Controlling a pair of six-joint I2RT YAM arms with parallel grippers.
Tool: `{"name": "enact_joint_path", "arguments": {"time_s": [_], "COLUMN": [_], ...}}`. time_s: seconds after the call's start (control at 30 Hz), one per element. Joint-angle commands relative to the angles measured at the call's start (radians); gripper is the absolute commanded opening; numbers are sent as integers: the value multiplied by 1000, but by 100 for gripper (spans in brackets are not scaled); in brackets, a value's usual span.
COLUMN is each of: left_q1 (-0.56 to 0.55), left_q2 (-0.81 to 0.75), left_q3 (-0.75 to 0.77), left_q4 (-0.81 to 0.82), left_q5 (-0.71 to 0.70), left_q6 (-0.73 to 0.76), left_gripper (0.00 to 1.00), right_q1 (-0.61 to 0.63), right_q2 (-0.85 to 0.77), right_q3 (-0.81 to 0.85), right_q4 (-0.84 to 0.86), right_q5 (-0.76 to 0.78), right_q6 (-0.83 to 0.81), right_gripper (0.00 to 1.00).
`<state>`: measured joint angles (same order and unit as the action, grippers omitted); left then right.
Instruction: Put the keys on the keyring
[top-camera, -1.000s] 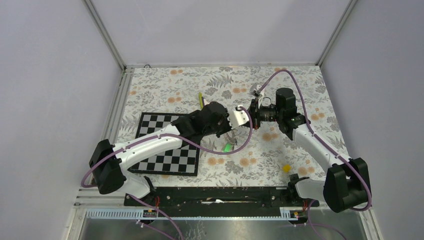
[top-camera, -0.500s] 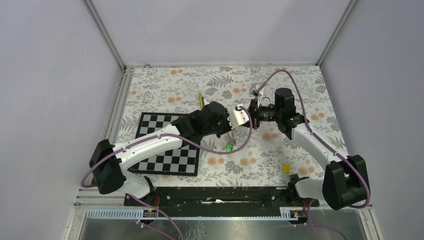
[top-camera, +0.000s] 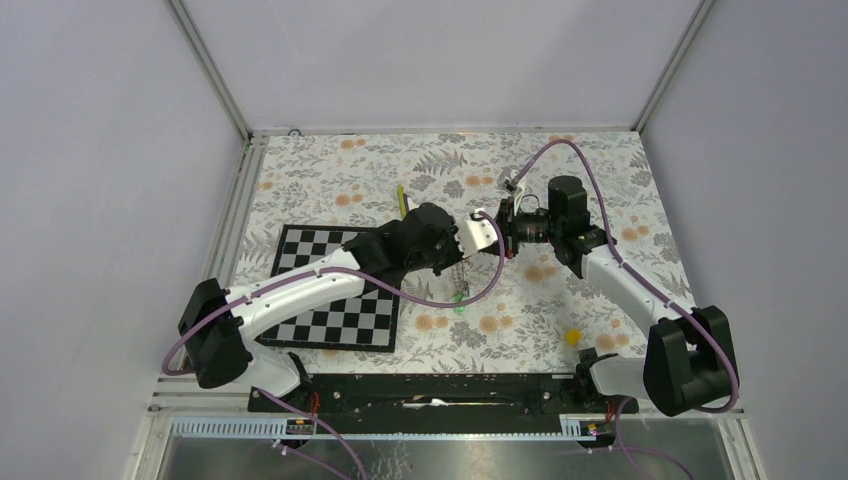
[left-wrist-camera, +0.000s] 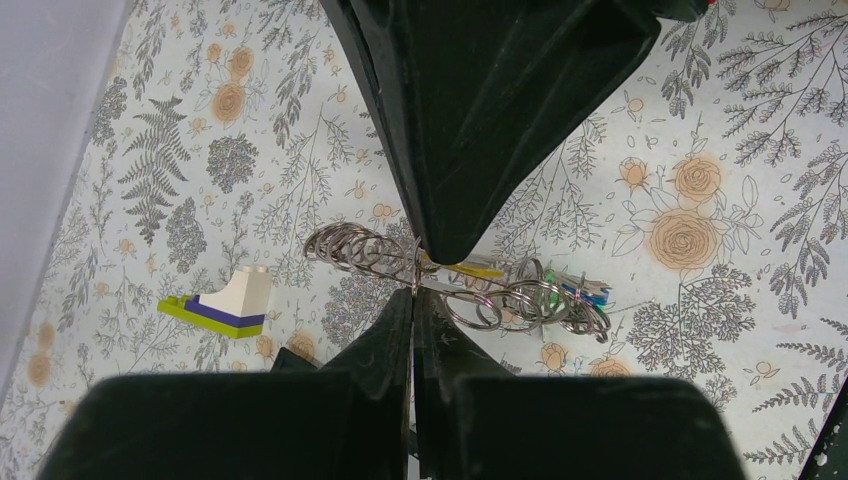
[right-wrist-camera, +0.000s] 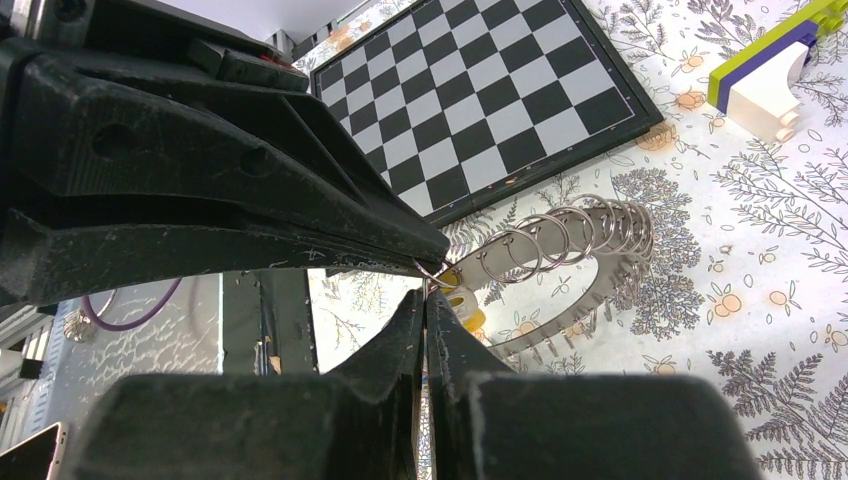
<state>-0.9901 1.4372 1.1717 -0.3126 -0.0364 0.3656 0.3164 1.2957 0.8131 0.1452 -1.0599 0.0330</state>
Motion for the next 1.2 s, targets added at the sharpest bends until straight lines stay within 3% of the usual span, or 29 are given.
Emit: {"name": "enact_joint_path", "arguments": {"time_s": [0.0,1.17], "left_q1": [-4,-5], "left_q2": [-29,-72], "left_q3": [49,-12], "left_q4": [82,94], "left_q5": [19,87], "left_q6": [-13,60], "left_gripper": [0,0], "right_q1": [12,1], "right_q2": [6,16], "right_q3": [5,22], "right_q4": [39,31], "right_q5": [-11,-7], "right_q6": [5,18], "right_gripper": [0,0]}}
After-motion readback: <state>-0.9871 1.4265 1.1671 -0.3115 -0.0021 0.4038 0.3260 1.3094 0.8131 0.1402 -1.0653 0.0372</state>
